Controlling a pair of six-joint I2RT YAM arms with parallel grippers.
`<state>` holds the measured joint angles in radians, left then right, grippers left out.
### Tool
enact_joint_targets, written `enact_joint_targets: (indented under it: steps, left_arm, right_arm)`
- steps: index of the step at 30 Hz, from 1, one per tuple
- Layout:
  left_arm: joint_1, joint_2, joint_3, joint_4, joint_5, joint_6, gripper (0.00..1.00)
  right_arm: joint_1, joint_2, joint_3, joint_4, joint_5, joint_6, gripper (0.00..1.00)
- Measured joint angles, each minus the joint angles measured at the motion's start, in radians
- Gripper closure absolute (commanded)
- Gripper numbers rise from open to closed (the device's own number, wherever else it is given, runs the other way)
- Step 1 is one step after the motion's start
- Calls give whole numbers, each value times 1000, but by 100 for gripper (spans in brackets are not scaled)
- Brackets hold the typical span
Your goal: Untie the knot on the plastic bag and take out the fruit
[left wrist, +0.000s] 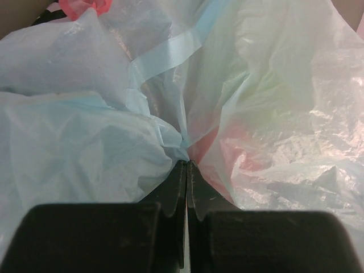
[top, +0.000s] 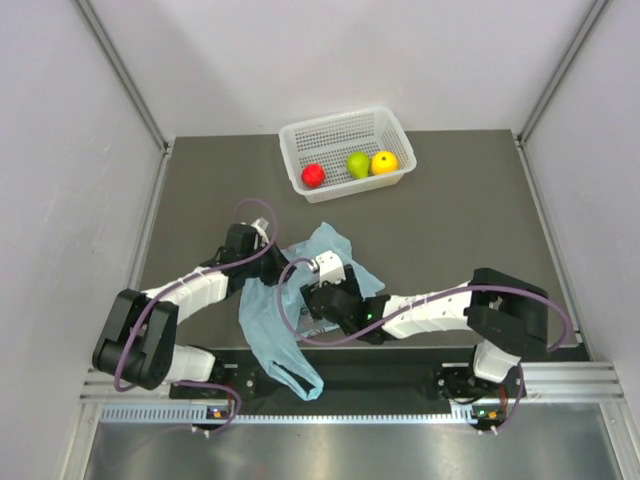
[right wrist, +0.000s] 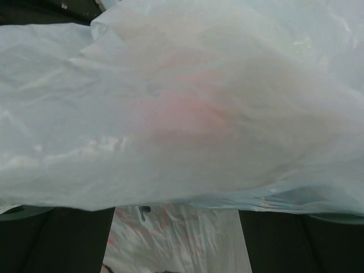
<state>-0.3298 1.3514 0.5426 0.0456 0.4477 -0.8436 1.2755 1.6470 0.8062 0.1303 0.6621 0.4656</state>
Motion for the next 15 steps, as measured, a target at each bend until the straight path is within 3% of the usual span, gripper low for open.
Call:
enact_joint_targets:
  steps: [9, 12, 15]
  left_arm:
    - [-7, 31, 0, 6, 0, 0, 100]
    - [-8, 43, 0, 8, 0, 0, 100]
    - [-11, 50, 0, 8, -1, 0, 100]
  right_arm:
    - [-59, 59, 42, 87, -1, 6, 10]
    - [-77, 82, 53, 95, -10, 10, 21]
    - [-95, 98, 58, 103, -27, 6, 58]
